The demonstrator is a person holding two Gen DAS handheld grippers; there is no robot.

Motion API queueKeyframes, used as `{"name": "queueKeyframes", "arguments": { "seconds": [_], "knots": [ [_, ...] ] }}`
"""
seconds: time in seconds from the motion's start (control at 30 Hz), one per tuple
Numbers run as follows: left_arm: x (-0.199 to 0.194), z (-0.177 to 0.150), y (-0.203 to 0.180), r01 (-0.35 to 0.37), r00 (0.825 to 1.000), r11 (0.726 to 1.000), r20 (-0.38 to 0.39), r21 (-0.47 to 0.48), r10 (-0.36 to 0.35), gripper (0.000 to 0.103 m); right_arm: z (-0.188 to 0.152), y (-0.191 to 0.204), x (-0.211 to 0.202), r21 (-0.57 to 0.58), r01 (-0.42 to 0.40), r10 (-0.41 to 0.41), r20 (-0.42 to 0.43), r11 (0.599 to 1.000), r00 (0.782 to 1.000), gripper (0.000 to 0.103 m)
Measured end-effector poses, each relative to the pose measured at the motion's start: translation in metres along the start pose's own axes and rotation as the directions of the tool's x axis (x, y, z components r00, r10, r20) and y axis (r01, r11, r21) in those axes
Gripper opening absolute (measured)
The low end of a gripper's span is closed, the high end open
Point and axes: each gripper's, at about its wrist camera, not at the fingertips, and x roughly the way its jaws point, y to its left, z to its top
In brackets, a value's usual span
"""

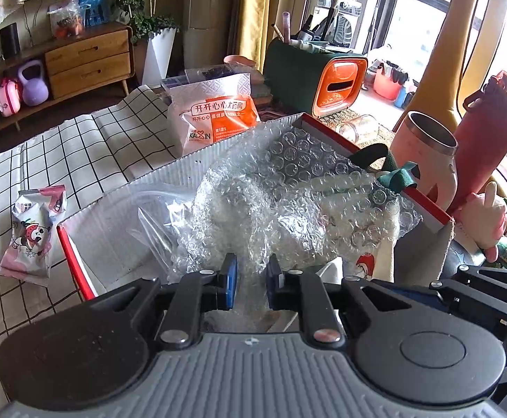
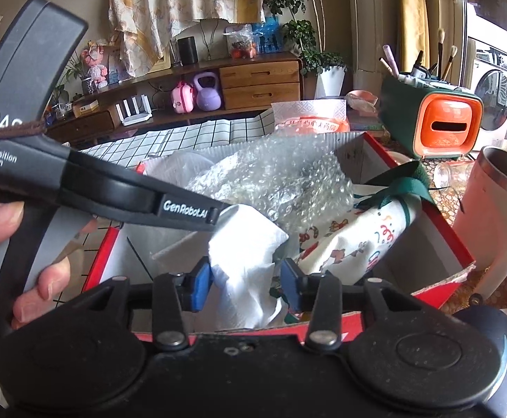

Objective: Organize soft objects
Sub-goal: 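Open both tools releasing the bubble wrap and paper into the box, then withdraw both tools from the box back over the table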

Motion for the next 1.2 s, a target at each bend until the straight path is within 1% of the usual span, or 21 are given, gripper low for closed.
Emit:
{"name": "queueKeyframes", "arguments": {
  "seconds": [0.07, 0.2, 0.27, 0.33, 0.37, 0.4, 0.43, 0.57, 0.63, 0.7, 0.77, 0.83, 0.9, 0.93, 1.0, 1.07, 1.2],
  "knots": [
    [-0.005, -0.002, 0.000, -0.001, 1.000, 1.000, 0.008, 0.000, 0.001, 0.016, 0.000, 0.000, -0.005, -0.002, 0.005, -0.005, 0.005, 1.000, 1.000, 0.047],
    [-0.015, -0.005, 0.001, -0.008, 1.000, 1.000, 0.013, 0.005, 0.008, 0.017, 0.000, 0.002, -0.014, -0.004, 0.017, -0.017, 0.015, 1.000, 1.000, 0.056],
    [-0.019, -0.006, 0.002, -0.010, 1.000, 1.000, 0.012, -0.001, 0.010, 0.023, 0.001, 0.004, -0.018, -0.005, 0.028, -0.028, 0.020, 1.000, 0.999, 0.058],
    [-0.022, -0.008, 0.003, -0.010, 1.000, 1.000, 0.019, -0.004, 0.010, 0.040, 0.000, 0.004, -0.022, -0.005, 0.030, -0.030, 0.021, 1.000, 0.999, 0.063],
    [-0.025, -0.009, 0.002, -0.013, 1.000, 1.000, 0.026, -0.001, 0.013, 0.048, 0.000, 0.004, -0.022, -0.005, 0.030, -0.030, 0.021, 1.000, 0.999, 0.064],
    [-0.028, -0.009, 0.002, -0.018, 0.999, 1.000, 0.035, 0.003, 0.017, 0.062, 0.000, 0.004, -0.022, -0.005, 0.031, -0.031, 0.022, 0.999, 0.999, 0.065],
    [-0.032, -0.010, 0.001, -0.021, 0.999, 1.000, 0.049, 0.005, 0.021, 0.066, 0.000, 0.005, -0.025, -0.005, 0.032, -0.032, 0.024, 0.999, 0.999, 0.067],
    [-0.045, -0.012, 0.003, -0.018, 0.998, 1.000, 0.066, 0.005, 0.018, 0.067, 0.000, 0.007, -0.035, -0.004, 0.037, -0.037, 0.027, 0.999, 0.999, 0.071],
    [-0.054, -0.014, 0.005, -0.024, 0.996, 1.000, 0.083, 0.004, 0.024, 0.075, 0.000, 0.008, -0.042, -0.007, 0.037, -0.037, 0.032, 0.999, 0.999, 0.077],
    [-0.064, -0.017, 0.008, -0.032, 0.995, 0.999, 0.097, -0.003, 0.032, 0.076, 0.001, 0.010, -0.049, -0.010, 0.040, -0.039, 0.041, 0.999, 0.998, 0.080],
    [-0.074, -0.021, 0.011, -0.025, 0.994, 1.000, 0.105, -0.001, 0.025, 0.077, 0.002, 0.012, -0.057, -0.010, 0.035, -0.034, 0.052, 0.999, 0.998, 0.085],
    [-0.081, -0.023, 0.013, -0.047, 0.993, 0.999, 0.108, 0.003, 0.046, 0.079, 0.003, 0.016, -0.064, -0.010, 0.033, -0.032, 0.063, 0.999, 0.998, 0.090],
    [-0.085, -0.025, 0.014, -0.083, 0.991, 0.997, 0.101, -0.002, 0.083, 0.080, 0.003, 0.019, -0.069, -0.017, 0.045, -0.043, 0.071, 0.999, 0.997, 0.092],
    [-0.088, -0.027, 0.016, -0.087, 0.991, 0.996, 0.103, -0.010, 0.087, 0.080, 0.004, 0.021, -0.070, -0.022, 0.061, -0.059, 0.072, 0.998, 0.996, 0.092],
    [-0.098, -0.032, 0.022, -0.068, 0.992, 0.997, 0.109, -0.026, 0.070, 0.080, 0.004, 0.024, -0.070, -0.023, 0.084, -0.082, 0.070, 0.996, 0.994, 0.092],
    [-0.109, -0.037, 0.028, -0.059, 0.991, 0.998, 0.118, -0.027, 0.062, 0.080, 0.003, 0.025, -0.073, -0.009, 0.084, -0.083, 0.069, 0.996, 0.994, 0.092],
    [-0.134, -0.049, 0.044, -0.084, 0.985, 0.995, 0.148, -0.045, 0.089, 0.083, 0.005, 0.034, -0.081, -0.021, 0.081, -0.079, 0.074, 0.996, 0.994, 0.095]
  ]
}}
